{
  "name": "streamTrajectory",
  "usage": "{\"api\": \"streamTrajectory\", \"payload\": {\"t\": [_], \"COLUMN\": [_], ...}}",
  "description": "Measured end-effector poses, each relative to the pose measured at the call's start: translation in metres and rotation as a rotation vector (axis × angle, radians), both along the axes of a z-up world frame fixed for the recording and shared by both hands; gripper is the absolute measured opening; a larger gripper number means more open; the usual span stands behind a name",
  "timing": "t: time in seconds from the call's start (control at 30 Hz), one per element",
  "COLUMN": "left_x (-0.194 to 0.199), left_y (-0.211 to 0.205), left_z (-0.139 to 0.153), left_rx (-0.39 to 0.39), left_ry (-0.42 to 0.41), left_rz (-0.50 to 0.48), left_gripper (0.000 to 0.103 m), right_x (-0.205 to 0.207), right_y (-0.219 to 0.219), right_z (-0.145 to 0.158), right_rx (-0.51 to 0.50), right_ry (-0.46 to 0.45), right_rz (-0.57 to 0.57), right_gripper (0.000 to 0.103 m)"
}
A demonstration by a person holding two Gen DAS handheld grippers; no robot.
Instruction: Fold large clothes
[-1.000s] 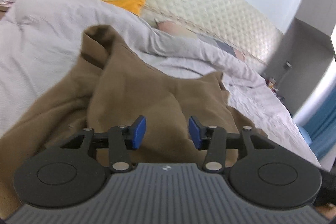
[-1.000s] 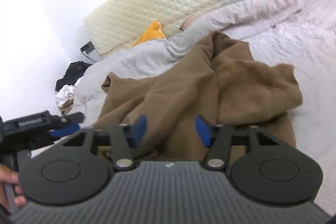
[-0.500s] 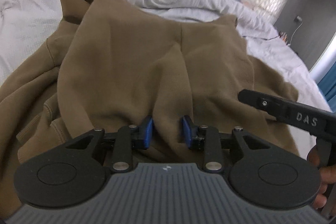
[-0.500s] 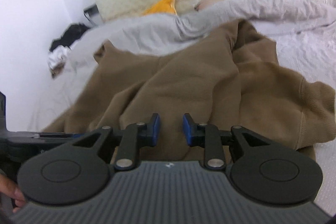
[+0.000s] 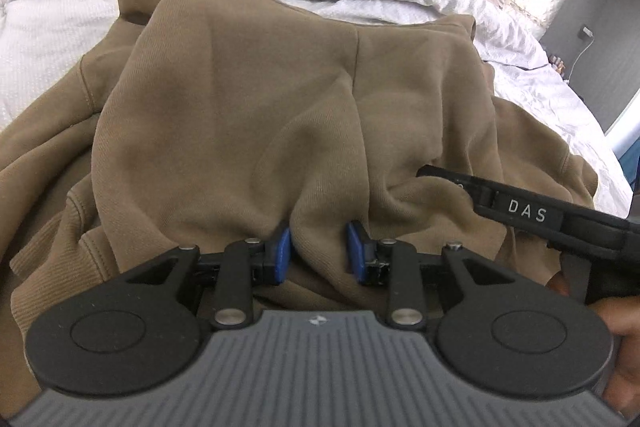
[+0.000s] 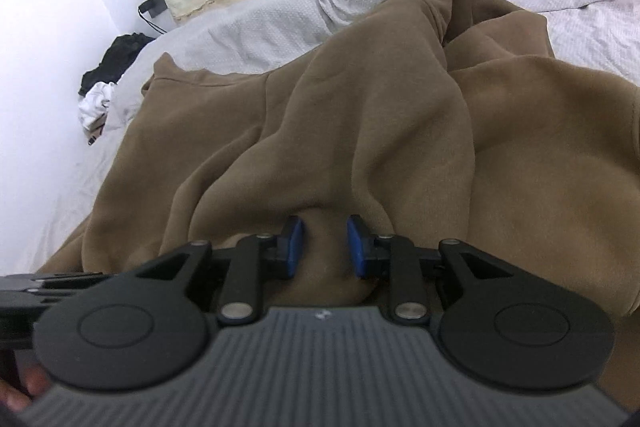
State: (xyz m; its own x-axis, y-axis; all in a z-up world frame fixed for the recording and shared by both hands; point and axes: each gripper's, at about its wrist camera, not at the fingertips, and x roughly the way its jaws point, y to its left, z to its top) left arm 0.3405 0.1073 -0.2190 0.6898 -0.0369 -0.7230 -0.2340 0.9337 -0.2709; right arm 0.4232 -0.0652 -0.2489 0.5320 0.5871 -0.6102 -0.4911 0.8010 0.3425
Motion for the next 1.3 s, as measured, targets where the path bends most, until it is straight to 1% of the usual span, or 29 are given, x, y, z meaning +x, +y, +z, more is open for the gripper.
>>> {"api": "streamTrajectory", "payload": {"t": [0.07,0.13,0.23,0.3,0.33,0.4,0.47,0.57,0.6,0.67,0.73,0.8,0.87,0.93,0.97,1.0,1.03,1.07,1.13,1.17,1.23,1.27,1.3], "left_x": [-0.005,-0.012,-0.026,-0.037,-0.041,-0.049,-0.059,-0.073,-0.078,-0.092,-0.103,-0.112,-0.121,-0.13,-0.135,-0.137,-0.141,-0.145,-0.153,-0.154,-0.16,-0.162,-0.163], "left_y": [-0.001,-0.005,-0.004,-0.003,-0.003,-0.004,-0.008,-0.016,-0.017,-0.01,-0.003,0.008,0.019,0.029,0.033,0.035,0.038,0.042,0.057,0.064,0.083,0.091,0.099], "left_z": [0.001,0.005,0.013,0.019,0.022,0.029,0.037,0.046,0.049,0.052,0.055,0.059,0.063,0.065,0.068,0.07,0.074,0.077,0.083,0.084,0.087,0.087,0.086], "left_rx": [0.0,0.009,-0.009,-0.029,-0.029,-0.013,0.011,0.063,0.069,0.029,0.017,-0.002,-0.054,-0.124,-0.147,-0.145,-0.136,-0.142,-0.198,-0.221,-0.27,-0.291,-0.308], "left_ry": [-0.023,-0.042,-0.07,-0.08,-0.086,-0.101,-0.111,-0.119,-0.125,-0.139,-0.127,-0.112,-0.095,-0.062,-0.039,-0.023,0.003,0.026,0.065,0.085,0.129,0.151,0.178], "left_rz": [0.011,0.011,0.018,0.037,0.042,0.04,0.03,0.028,0.032,0.06,0.096,0.123,0.137,0.15,0.146,0.137,0.142,0.159,0.192,0.202,0.237,0.254,0.273], "left_gripper": [0.036,0.036,0.038,0.043,0.047,0.049,0.05,0.051,0.051,0.051,0.051,0.051,0.051,0.051,0.051,0.052,0.055,0.058,0.061,0.062,0.062,0.063,0.063], "right_x": [0.0,-0.001,-0.01,-0.02,-0.025,-0.038,-0.051,-0.071,-0.079,-0.093,-0.106,-0.117,-0.126,-0.13,-0.131,-0.133,-0.133,-0.135,-0.132,-0.129,-0.122,-0.12,-0.117], "right_y": [-0.001,-0.006,-0.013,-0.02,-0.023,-0.031,-0.037,-0.041,-0.043,-0.05,-0.058,-0.066,-0.077,-0.093,-0.103,-0.111,-0.121,-0.128,-0.143,-0.15,-0.163,-0.166,-0.169], "right_z": [0.001,0.003,0.014,0.024,0.029,0.037,0.044,0.054,0.057,0.061,0.063,0.066,0.069,0.072,0.071,0.069,0.067,0.064,0.057,0.052,0.041,0.036,0.03], "right_rx": [0.012,0.055,0.097,0.122,0.131,0.144,0.135,0.09,0.077,0.075,0.077,0.037,0.001,0.006,0.012,0.013,0.01,0.003,-0.007,0.004,0.034,0.039,0.039], "right_ry": [0.004,0.017,0.015,0.006,0.004,0.003,-0.013,-0.038,-0.045,-0.041,0.001,0.03,0.057,0.109,0.142,0.165,0.19,0.215,0.29,0.337,0.438,0.475,0.509], "right_rz": [0.003,-0.015,-0.04,-0.055,-0.067,-0.088,-0.095,-0.097,-0.102,-0.126,-0.143,-0.158,-0.176,-0.195,-0.213,-0.233,-0.253,-0.268,-0.311,-0.343,-0.419,-0.44,-0.455], "right_gripper": [0.026,0.027,0.027,0.028,0.03,0.031,0.031,0.032,0.032,0.032,0.032,0.032,0.032,0.034,0.04,0.05,0.058,0.061,0.063,0.065,0.08,0.081,0.079]}}
